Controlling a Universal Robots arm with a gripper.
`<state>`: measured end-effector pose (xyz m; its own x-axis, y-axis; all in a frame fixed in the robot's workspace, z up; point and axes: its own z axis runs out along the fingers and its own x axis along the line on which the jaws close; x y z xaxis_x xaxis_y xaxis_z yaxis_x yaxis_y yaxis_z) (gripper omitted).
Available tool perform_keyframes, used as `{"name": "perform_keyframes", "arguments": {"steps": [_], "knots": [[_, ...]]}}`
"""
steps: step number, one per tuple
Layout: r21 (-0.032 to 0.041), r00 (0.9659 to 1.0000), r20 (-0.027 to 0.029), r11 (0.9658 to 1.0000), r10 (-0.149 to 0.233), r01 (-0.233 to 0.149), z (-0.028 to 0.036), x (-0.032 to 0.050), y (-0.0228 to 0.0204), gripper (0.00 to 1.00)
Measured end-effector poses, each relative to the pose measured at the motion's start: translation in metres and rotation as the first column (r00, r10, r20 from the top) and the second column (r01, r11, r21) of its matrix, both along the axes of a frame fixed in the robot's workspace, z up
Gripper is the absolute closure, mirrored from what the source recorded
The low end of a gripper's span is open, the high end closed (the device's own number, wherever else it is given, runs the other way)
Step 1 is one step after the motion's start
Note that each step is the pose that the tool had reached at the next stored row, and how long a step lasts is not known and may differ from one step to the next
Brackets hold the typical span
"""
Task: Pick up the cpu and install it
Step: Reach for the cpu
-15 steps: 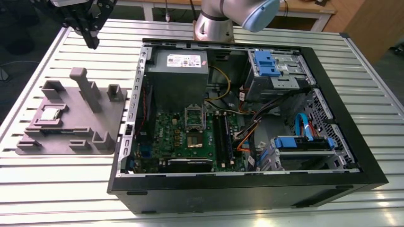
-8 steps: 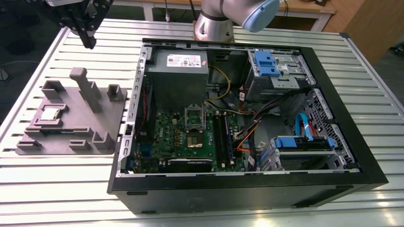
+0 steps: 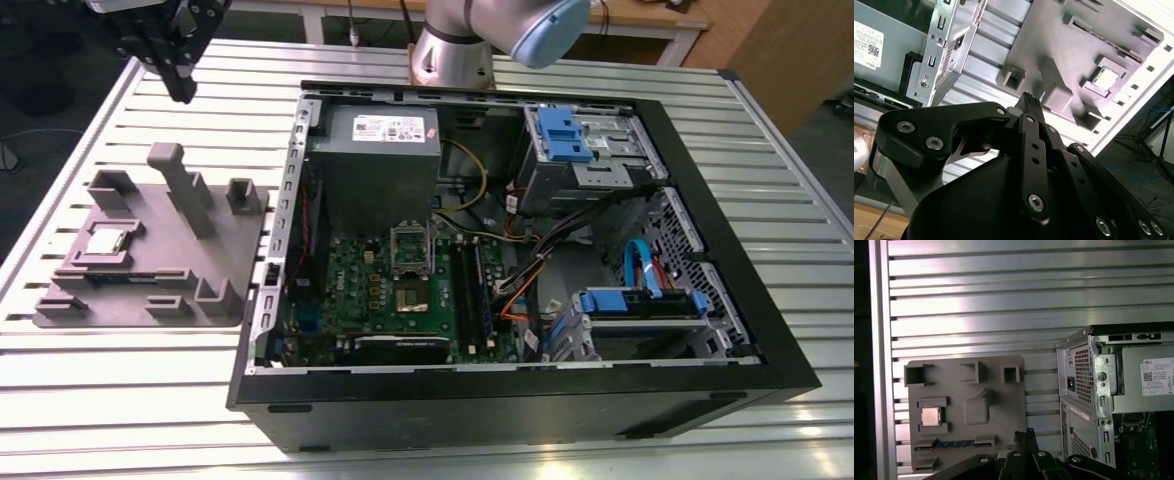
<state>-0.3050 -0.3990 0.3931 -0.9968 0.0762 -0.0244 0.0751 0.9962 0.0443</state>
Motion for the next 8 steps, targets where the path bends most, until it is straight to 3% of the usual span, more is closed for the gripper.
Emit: {"name": "perform_keyframes", "arguments": {"steps": [8], "knots": [[0.0,1.0,0.0,1.0,0.0,0.0,0.0,-0.0057,0.0,0.9]]}}
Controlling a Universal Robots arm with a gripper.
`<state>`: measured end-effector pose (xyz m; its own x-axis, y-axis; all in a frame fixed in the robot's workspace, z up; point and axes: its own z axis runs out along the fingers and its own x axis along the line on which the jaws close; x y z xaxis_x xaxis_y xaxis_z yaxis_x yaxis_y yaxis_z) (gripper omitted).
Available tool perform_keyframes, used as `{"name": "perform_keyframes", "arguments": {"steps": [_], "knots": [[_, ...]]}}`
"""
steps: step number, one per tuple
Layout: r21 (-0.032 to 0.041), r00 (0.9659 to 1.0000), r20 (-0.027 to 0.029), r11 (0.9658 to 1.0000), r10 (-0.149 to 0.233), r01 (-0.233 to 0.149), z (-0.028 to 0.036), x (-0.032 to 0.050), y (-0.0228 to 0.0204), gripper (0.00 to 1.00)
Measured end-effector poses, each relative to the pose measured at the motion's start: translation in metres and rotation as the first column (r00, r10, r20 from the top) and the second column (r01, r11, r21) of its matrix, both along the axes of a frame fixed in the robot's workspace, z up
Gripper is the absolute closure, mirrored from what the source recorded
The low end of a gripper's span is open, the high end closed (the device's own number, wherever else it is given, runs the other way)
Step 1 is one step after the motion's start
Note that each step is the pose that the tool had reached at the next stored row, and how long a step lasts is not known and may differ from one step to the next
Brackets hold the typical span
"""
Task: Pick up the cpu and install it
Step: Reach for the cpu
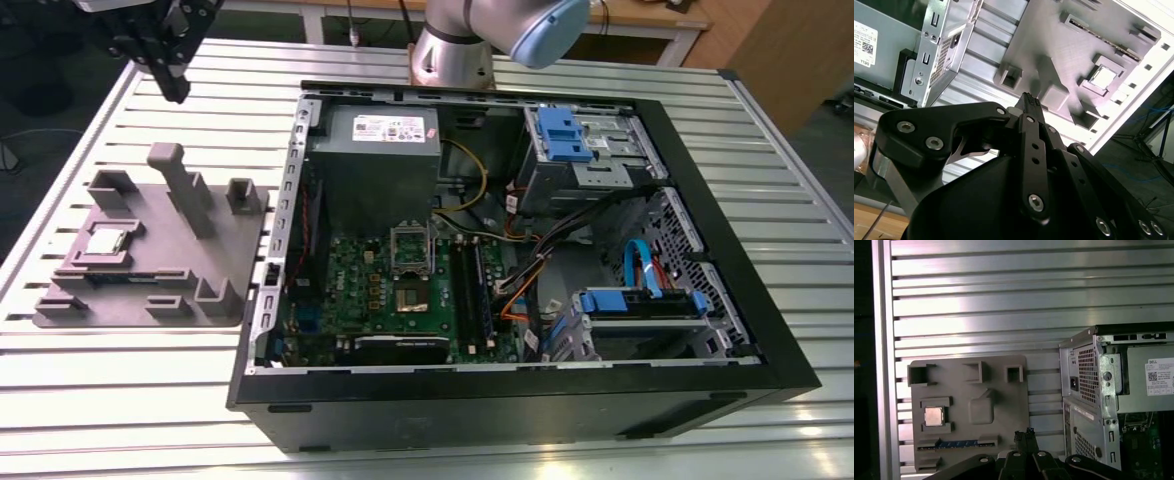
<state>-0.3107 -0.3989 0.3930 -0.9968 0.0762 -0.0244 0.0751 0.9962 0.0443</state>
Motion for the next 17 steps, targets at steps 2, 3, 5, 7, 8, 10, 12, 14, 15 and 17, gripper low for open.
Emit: {"name": "perform_keyframes", "arguments": {"steps": [2,3,5,7,8,10,12,14,15,17], "knots": [[0.0,1.0,0.0,1.0,0.0,0.0,0.0,-0.0015,0.0,0.9],[0.0,1.0,0.0001,1.0,0.0,0.0,0.0,-0.0022,0.0,0.9],[0.0,1.0,0.0001,1.0,0.0,0.0,-0.0001,-0.0041,0.0,0.9],[0.0,1.0,0.0,1.0,0.0,0.0,-0.0001,-0.0061,0.0,0.9],[0.0,1.0,0.0,1.0,0.0,0.0,-0.0001,-0.0071,0.0,0.9],[0.0,1.0,0.0,1.0,0.0,0.0,0.0,-0.009,0.0,0.9],[0.0,1.0,0.0,1.0,0.0,0.0,-0.0001,-0.0107,0.0,0.9],[0.0,1.0,0.0,1.0,0.0,0.0,-0.0001,-0.0122,0.0,0.9],[0.0,1.0,0.0,1.0,0.0,0.0,-0.0001,-0.0128,0.0,0.9],[0.0,1.0,0.0,1.0,0.0,0.0,-0.0001,-0.014,0.0,0.9]]}}
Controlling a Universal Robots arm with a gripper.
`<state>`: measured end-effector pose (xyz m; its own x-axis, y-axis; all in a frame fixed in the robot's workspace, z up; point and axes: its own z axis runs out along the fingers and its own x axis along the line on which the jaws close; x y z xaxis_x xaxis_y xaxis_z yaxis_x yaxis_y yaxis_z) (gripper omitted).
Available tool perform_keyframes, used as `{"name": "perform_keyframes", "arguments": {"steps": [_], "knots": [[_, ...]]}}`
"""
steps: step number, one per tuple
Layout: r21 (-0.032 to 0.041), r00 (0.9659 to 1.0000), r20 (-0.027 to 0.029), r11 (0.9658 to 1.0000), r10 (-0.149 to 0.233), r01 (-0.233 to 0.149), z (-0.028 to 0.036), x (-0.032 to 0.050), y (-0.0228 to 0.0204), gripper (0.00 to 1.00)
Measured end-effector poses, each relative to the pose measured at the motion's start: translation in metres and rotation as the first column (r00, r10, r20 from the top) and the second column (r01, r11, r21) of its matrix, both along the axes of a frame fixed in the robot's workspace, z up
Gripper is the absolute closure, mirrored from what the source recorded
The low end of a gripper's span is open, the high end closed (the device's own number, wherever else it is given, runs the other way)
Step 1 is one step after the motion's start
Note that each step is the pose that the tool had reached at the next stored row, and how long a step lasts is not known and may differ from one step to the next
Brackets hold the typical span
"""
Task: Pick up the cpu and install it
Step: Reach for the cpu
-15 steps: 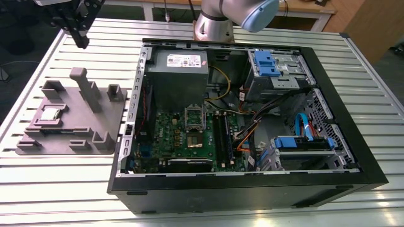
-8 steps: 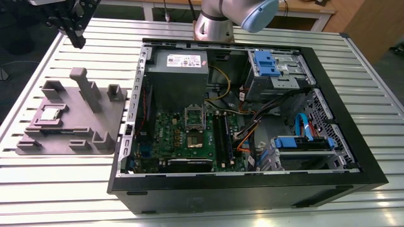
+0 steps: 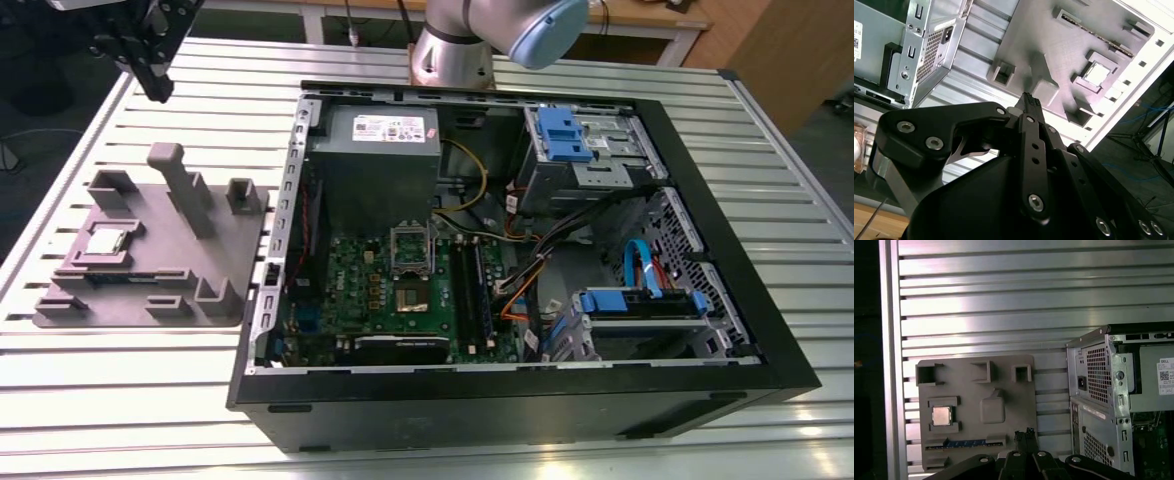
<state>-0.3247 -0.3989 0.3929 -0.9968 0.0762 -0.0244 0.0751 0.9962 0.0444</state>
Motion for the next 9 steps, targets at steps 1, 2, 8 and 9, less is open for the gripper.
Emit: {"name": "perform_keyframes", "arguments": {"steps": [1,2,8,9], "knots": [[0.0,1.0,0.0,1.0,0.0,0.0,0.0,-0.0006,0.0,0.9],[0.0,1.0,0.0,1.0,0.0,0.0,0.0,-0.0012,0.0,0.9],[0.0,1.0,0.0001,1.0,0.0,0.0,-0.0001,-0.0053,0.0,0.9],[0.0,1.0,0.0001,1.0,0.0,0.0,-0.0001,-0.006,0.0,0.9]]}}
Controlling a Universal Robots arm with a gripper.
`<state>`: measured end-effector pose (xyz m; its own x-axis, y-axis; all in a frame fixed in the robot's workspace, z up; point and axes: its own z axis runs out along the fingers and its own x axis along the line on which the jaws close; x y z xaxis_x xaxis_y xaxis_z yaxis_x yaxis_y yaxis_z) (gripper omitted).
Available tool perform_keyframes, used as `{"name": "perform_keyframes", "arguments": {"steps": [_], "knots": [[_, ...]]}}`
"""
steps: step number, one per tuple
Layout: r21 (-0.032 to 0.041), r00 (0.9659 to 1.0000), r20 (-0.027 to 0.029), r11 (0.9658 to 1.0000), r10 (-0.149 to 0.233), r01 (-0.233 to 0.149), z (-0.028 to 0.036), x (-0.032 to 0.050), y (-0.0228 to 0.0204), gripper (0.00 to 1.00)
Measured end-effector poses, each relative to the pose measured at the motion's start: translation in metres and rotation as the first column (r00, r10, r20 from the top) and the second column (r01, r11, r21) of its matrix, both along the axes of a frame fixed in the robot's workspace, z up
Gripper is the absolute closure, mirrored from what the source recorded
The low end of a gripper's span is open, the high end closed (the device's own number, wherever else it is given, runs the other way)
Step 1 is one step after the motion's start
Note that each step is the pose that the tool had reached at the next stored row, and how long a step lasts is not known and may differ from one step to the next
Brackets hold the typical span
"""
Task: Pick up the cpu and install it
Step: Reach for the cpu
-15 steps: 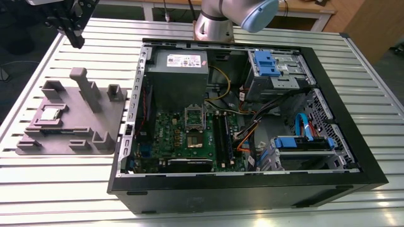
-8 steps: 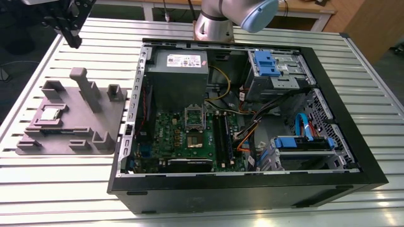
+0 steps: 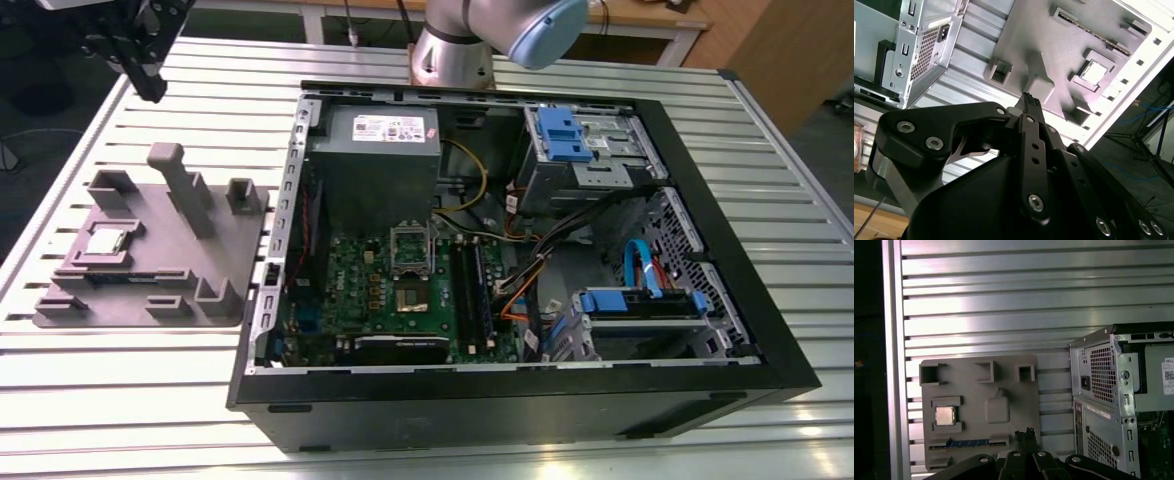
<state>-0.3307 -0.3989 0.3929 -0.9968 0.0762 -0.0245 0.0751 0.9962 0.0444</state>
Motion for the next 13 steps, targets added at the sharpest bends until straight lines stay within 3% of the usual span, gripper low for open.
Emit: {"name": "perform_keyframes", "arguments": {"steps": [13], "knots": [[0.0,1.0,-0.0001,1.0,0.0,0.0,0.0,-0.0102,0.0,0.9]]}}
